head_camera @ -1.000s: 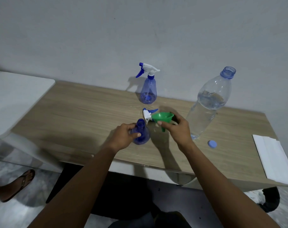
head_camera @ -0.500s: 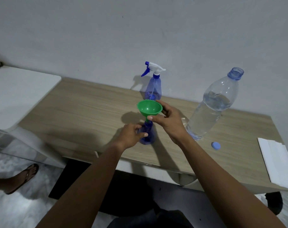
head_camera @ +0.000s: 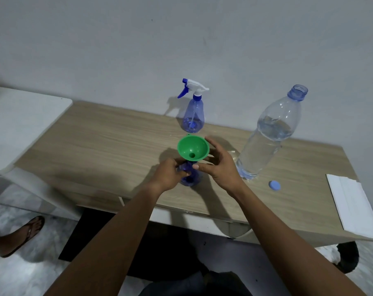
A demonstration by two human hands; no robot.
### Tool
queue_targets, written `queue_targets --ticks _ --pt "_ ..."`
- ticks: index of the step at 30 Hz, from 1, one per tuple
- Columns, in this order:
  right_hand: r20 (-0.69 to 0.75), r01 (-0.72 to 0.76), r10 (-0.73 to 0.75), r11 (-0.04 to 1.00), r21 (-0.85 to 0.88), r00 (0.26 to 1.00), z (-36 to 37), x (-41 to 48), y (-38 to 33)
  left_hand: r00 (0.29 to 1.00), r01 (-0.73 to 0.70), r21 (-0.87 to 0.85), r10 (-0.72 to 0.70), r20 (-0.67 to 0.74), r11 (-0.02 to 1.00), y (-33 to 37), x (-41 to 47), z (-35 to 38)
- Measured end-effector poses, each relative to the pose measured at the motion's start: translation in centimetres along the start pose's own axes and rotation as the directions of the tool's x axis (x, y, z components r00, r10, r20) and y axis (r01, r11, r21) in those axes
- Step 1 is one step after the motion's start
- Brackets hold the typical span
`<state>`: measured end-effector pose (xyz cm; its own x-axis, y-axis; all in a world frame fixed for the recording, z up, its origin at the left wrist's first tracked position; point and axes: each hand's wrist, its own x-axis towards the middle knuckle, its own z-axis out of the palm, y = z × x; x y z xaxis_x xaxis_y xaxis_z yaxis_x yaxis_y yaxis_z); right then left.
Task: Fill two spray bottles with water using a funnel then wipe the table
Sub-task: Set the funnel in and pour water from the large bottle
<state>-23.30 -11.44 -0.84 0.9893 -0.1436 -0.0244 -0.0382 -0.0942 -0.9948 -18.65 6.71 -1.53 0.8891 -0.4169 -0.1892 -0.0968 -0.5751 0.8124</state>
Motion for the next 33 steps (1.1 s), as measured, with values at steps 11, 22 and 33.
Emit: queue_targets --ticks 11,22,33 --pt "-0.637 0.232 -0.476 0.872 -0.431 0.607 -4.6 -4.9 -3.4 1.000 0.014 0.099 -0.011 -0.027 0.995 2.8 0.8 3.5" --pt "-0.580 0.119 -0.237 0.965 -0.234 0.779 -10.0 -1.2 -5.0 0.996 0.088 0.097 -0.087 -0.008 0.991 3.9 2.2 5.7" --pt "-0.629 0.120 -0.253 0.962 -0.247 0.735 -10.7 0.2 -3.9 0.993 0.114 0.056 -0.113 -0.031 0.992 1.5 3.9 6.6"
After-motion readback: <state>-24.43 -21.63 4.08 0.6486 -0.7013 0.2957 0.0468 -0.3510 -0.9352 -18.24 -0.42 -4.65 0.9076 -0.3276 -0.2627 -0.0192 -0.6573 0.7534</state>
